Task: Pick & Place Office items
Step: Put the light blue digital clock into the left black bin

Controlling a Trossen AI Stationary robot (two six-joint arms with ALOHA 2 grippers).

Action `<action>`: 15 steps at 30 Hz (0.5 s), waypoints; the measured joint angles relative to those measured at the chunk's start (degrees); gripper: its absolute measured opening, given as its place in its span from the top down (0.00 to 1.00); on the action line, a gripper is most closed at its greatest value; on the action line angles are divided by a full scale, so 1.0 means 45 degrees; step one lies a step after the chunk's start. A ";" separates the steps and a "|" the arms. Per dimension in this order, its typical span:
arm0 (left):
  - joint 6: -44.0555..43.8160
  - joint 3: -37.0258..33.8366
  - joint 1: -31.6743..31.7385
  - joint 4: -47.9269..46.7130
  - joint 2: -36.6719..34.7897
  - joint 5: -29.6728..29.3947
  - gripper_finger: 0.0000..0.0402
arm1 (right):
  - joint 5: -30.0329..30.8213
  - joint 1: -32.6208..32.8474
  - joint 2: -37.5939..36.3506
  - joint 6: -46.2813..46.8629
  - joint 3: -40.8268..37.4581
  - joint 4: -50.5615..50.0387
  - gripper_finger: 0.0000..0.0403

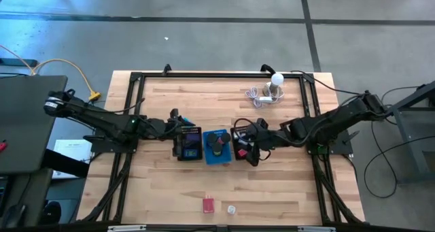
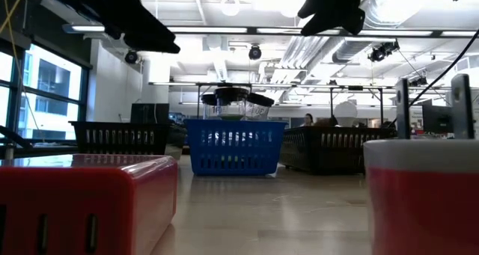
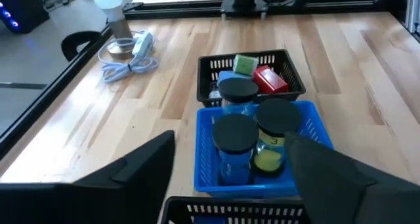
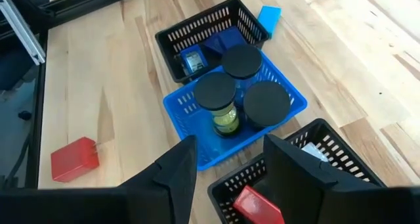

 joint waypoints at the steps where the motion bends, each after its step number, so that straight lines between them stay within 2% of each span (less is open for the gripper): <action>1: 0.0003 0.0000 0.0055 0.0022 0.0000 0.0013 0.28 | 0.0000 0.0000 0.0000 0.0000 0.0000 0.0000 0.59; 5: 0.0157 0.0157 0.0482 -0.0617 -0.0338 0.0057 0.20 | 0.0237 -0.0024 0.0005 -0.0005 0.0000 0.0000 0.59; 8: 0.0666 0.0775 0.1202 -0.2942 -0.0763 0.0621 0.19 | 0.0238 -0.0029 0.0005 -0.0005 0.0000 0.0000 0.59; 12: 0.0505 0.2144 0.2780 -0.6542 -0.0857 0.2233 0.18 | 0.0233 -0.0024 0.0005 -0.0005 0.0000 0.0000 0.59; 15: 0.2166 0.3083 0.4212 -0.8654 -0.0685 0.3876 0.18 | 0.0228 -0.0024 0.0005 -0.0001 0.0000 0.0007 0.59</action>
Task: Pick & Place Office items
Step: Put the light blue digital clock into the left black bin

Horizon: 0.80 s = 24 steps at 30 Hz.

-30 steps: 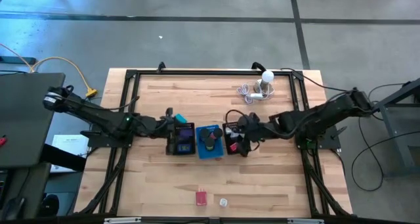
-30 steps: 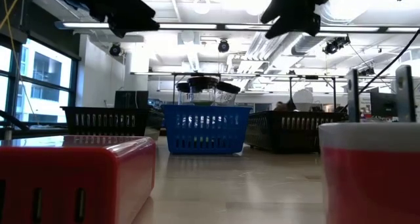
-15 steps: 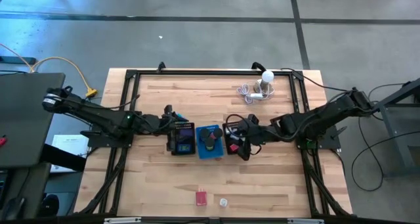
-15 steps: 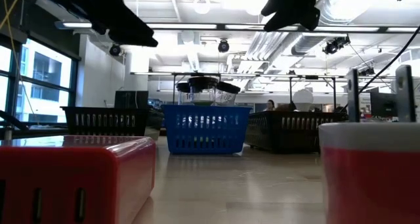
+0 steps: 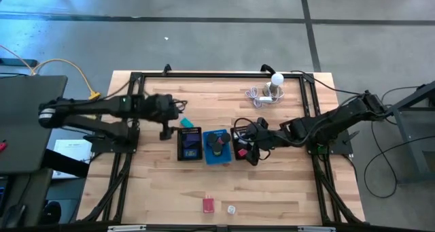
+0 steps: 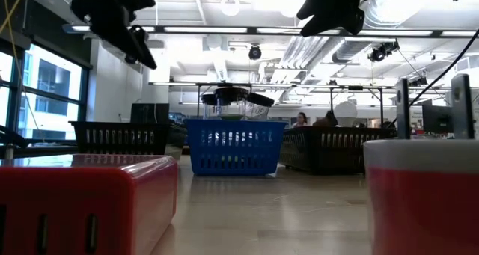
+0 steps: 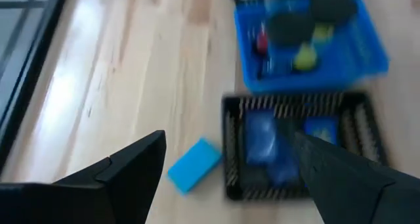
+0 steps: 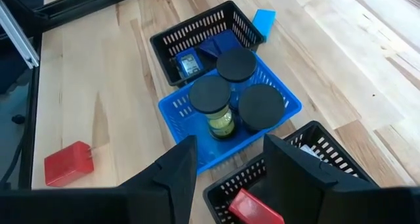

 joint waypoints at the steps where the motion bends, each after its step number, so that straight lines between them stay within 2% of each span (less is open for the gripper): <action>1: 0.0901 0.0249 0.0477 -0.0601 0.0060 0.0380 0.18 | 0.0002 0.0000 0.0000 -0.0004 0.0000 0.0020 0.59; 4: 0.3365 0.0817 0.1812 -0.1582 0.0277 0.1102 0.18 | 0.0005 0.0000 0.0000 0.0001 0.0000 0.0127 0.59; 9: 0.6375 0.0943 0.3731 -0.1790 0.0890 0.1912 0.18 | 0.0003 0.0000 0.0004 0.0001 0.0000 0.0198 0.59; 15: 0.7657 0.0943 0.5191 -0.1788 0.2755 0.2712 0.18 | 0.0000 0.0000 0.0005 0.0001 0.0000 0.0305 0.59; 17: 0.8049 0.0945 0.5416 -0.1788 0.3363 0.3143 0.18 | 0.0000 0.0000 0.0005 0.0001 0.0000 0.0314 0.59; 24: 0.9198 0.1265 0.5621 -0.1727 0.5326 0.3075 0.18 | 0.0092 0.0000 0.0005 -0.0070 0.0000 0.0312 0.59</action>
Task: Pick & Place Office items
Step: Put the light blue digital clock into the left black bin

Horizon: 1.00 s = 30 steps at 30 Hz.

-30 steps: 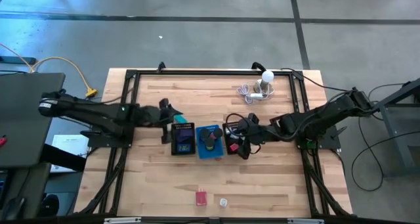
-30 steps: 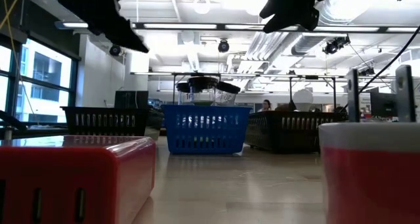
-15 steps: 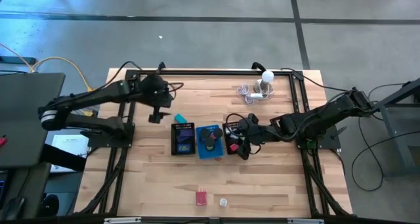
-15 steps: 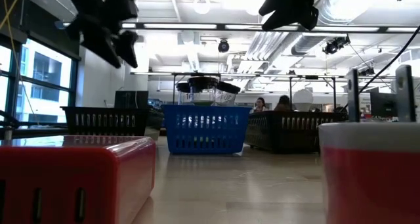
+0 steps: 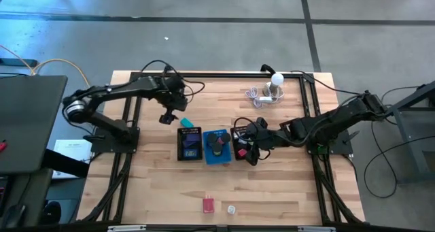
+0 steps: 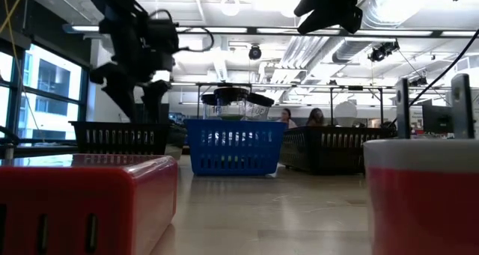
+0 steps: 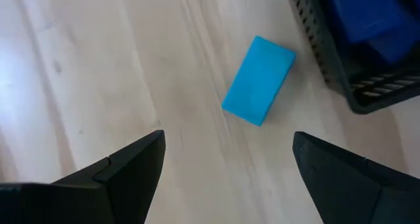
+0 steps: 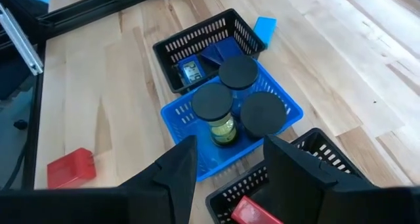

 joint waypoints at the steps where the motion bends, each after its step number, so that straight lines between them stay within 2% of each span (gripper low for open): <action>1: 0.0225 0.0014 -0.0004 0.0098 0.0230 -0.0001 0.18 | 0.0059 0.0000 0.0000 -0.0010 0.0000 -0.0003 0.59; 10: 0.1340 0.0019 -0.0034 0.0711 0.1538 -0.0180 0.18 | 0.0243 0.0000 0.0000 -0.0264 0.0000 -0.0026 0.59; 18: 0.1393 0.0024 -0.0097 0.1109 0.2174 0.0145 0.18 | 0.0242 -0.0003 0.0000 -0.0300 -0.0003 -0.0030 0.59; 30: 0.1264 0.0024 -0.0967 0.1421 0.2414 0.0096 0.18 | 0.0292 -0.0024 0.0000 -0.0326 -0.0005 -0.0027 0.59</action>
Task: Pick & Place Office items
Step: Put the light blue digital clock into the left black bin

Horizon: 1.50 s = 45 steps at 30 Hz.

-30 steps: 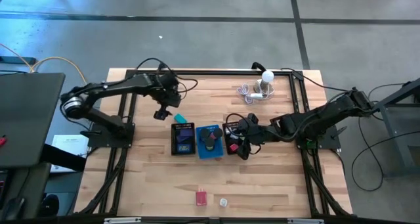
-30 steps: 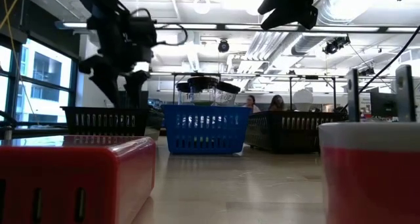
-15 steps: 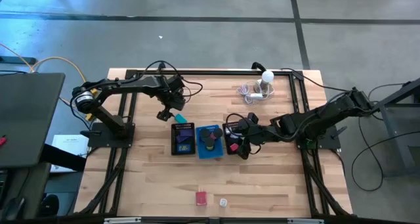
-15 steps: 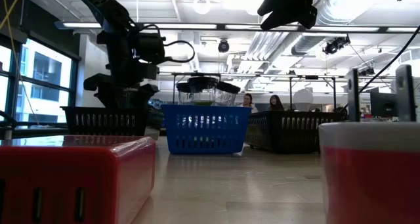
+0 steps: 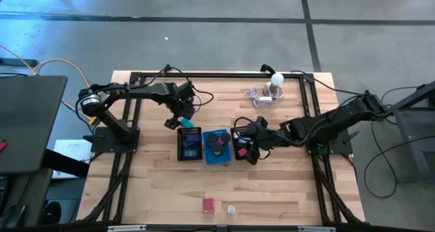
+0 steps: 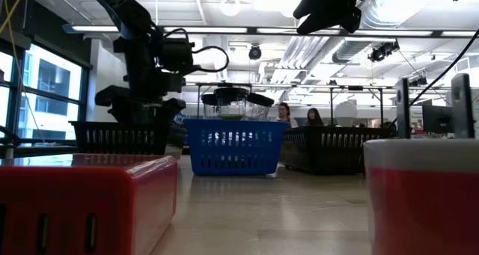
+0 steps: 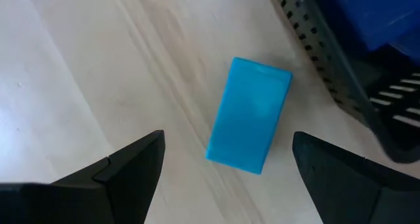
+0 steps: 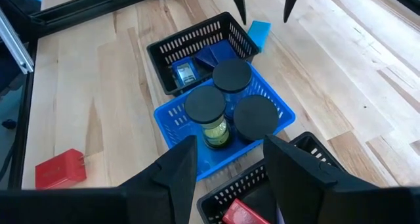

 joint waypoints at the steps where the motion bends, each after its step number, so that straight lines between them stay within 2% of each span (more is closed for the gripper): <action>1: -0.0004 0.0000 0.0005 0.0033 0.0036 -0.0002 0.18 | 0.0004 0.0000 0.0000 0.0004 -0.0002 0.0000 0.59; 11: 0.0107 -0.0008 0.0010 0.0063 0.1316 -0.0033 0.18 | 0.0000 0.0000 0.0000 0.0038 -0.0004 0.0024 0.59; 18: 0.0285 0.0019 0.0015 0.0204 0.1601 -0.0018 0.20 | 0.0036 -0.0002 0.0000 0.0007 -0.0002 0.0026 0.59; 23: 0.0091 0.0019 0.0019 0.0358 0.1620 -0.0034 0.31 | 0.0373 0.0000 0.0000 -0.0234 -0.0001 0.0024 0.59; 31: -0.0356 0.0024 0.0000 0.0528 0.1639 -0.0520 0.63 | 0.0719 0.0000 0.0000 -0.0278 -0.0005 0.0019 0.59; 38: -0.0546 0.0015 -0.0130 0.0561 0.1611 -0.0994 0.63 | 0.0619 0.0000 0.0005 -0.0253 -0.0005 0.0000 0.59; 45: -0.0975 0.0034 -0.0307 -0.0325 0.0663 -0.1930 0.63 | 0.0568 0.0029 0.0005 -0.0244 -0.0003 -0.0013 0.59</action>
